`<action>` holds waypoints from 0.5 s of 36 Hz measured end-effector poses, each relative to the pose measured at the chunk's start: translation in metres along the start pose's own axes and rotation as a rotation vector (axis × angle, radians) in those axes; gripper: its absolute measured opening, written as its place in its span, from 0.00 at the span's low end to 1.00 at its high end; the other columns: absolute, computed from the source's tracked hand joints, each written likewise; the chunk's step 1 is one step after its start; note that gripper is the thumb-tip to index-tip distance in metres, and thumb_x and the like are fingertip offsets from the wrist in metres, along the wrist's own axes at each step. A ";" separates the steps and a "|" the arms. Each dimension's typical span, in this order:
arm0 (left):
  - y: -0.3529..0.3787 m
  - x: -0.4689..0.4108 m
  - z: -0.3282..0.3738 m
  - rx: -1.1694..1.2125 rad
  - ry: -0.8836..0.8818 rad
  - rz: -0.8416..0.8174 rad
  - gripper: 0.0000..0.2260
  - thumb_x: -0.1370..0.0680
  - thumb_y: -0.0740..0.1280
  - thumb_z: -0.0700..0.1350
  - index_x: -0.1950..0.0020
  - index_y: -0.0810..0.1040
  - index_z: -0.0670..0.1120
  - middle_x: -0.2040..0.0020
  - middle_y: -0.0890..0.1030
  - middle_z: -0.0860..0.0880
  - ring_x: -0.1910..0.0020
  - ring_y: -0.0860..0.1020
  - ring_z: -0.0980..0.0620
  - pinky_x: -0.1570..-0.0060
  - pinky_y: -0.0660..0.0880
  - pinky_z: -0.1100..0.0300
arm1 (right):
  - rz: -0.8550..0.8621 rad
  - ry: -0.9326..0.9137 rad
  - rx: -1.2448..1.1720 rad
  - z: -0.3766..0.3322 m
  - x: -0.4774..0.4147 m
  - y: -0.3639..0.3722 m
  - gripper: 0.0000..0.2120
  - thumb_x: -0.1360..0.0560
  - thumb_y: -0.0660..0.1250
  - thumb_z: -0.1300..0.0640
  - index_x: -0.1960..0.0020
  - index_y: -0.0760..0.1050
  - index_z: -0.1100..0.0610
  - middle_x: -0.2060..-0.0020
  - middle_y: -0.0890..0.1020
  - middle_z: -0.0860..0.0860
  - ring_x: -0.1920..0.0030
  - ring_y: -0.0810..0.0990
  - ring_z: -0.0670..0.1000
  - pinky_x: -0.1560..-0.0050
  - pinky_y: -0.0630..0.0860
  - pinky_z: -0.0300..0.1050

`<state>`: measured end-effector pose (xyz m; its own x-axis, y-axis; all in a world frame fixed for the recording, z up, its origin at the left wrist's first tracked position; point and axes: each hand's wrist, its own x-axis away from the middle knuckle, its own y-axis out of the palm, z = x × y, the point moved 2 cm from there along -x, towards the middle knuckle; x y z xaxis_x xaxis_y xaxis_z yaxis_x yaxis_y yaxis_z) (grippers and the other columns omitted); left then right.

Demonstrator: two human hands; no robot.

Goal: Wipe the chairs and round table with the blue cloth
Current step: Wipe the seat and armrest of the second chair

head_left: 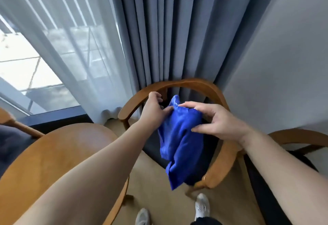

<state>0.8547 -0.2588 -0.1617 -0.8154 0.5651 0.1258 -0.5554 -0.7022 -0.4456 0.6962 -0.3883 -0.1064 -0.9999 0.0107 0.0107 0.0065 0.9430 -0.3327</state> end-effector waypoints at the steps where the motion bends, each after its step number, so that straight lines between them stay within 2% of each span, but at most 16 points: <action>1: 0.005 -0.002 0.003 0.016 -0.027 0.024 0.22 0.29 0.75 0.47 0.43 0.66 0.46 0.48 0.75 0.49 0.54 0.74 0.51 0.57 0.70 0.60 | 0.021 -0.028 -0.020 0.000 -0.006 -0.007 0.22 0.30 0.73 0.58 0.38 0.77 0.45 0.35 0.76 0.42 0.32 0.71 0.44 0.32 0.67 0.42; 4: 0.018 -0.004 0.012 -0.021 -0.070 0.137 0.17 0.30 0.74 0.46 0.50 0.69 0.44 0.55 0.75 0.47 0.60 0.71 0.52 0.62 0.70 0.59 | 0.056 -0.152 -0.032 0.001 -0.022 -0.029 0.16 0.30 0.74 0.58 0.44 0.80 0.48 0.44 0.82 0.45 0.40 0.78 0.46 0.40 0.72 0.37; 8: 0.031 0.005 0.026 0.103 -0.017 0.186 0.09 0.21 0.65 0.48 0.55 0.75 0.42 0.62 0.77 0.49 0.65 0.74 0.54 0.61 0.72 0.57 | 0.085 -0.259 -0.020 0.010 -0.041 -0.059 0.09 0.29 0.74 0.61 0.49 0.78 0.55 0.54 0.81 0.50 0.52 0.80 0.49 0.50 0.74 0.39; 12: 0.046 0.023 0.027 0.182 0.014 0.213 0.10 0.18 0.58 0.44 0.49 0.78 0.43 0.54 0.79 0.43 0.52 0.78 0.46 0.48 0.76 0.47 | 0.109 -0.299 0.020 0.020 -0.056 -0.075 0.12 0.28 0.72 0.58 0.55 0.74 0.43 0.60 0.75 0.41 0.58 0.75 0.42 0.54 0.70 0.33; 14: 0.053 0.030 0.023 0.229 0.009 0.183 0.09 0.18 0.59 0.43 0.43 0.77 0.46 0.50 0.80 0.47 0.48 0.78 0.50 0.46 0.75 0.52 | 0.118 -0.315 0.050 0.024 -0.064 -0.079 0.09 0.27 0.71 0.56 0.55 0.73 0.44 0.57 0.76 0.47 0.55 0.76 0.46 0.51 0.72 0.38; 15: 0.057 0.033 0.021 0.266 0.000 0.116 0.10 0.19 0.60 0.45 0.40 0.75 0.48 0.47 0.80 0.49 0.46 0.78 0.53 0.46 0.75 0.56 | 0.111 -0.309 0.045 0.026 -0.068 -0.080 0.06 0.27 0.70 0.56 0.53 0.74 0.48 0.55 0.77 0.52 0.53 0.77 0.50 0.49 0.73 0.42; 16: 0.060 0.034 0.019 0.309 -0.007 0.031 0.13 0.21 0.63 0.47 0.36 0.73 0.49 0.44 0.79 0.51 0.44 0.78 0.55 0.45 0.75 0.58 | 0.104 -0.291 0.020 0.028 -0.072 -0.082 0.06 0.27 0.70 0.56 0.52 0.74 0.52 0.54 0.78 0.54 0.53 0.78 0.51 0.48 0.74 0.45; 18: 0.066 0.034 0.016 0.340 -0.025 -0.087 0.21 0.24 0.69 0.49 0.32 0.69 0.54 0.40 0.77 0.55 0.41 0.76 0.57 0.45 0.76 0.61 | 0.081 -0.254 -0.050 0.032 -0.079 -0.084 0.05 0.26 0.69 0.56 0.52 0.74 0.54 0.57 0.79 0.52 0.55 0.78 0.49 0.51 0.75 0.45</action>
<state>0.7874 -0.2933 -0.1727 -0.7640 0.6214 0.1736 -0.6423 -0.7582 -0.1124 0.7738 -0.4785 -0.1096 -0.9675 0.0093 -0.2529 0.0812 0.9579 -0.2754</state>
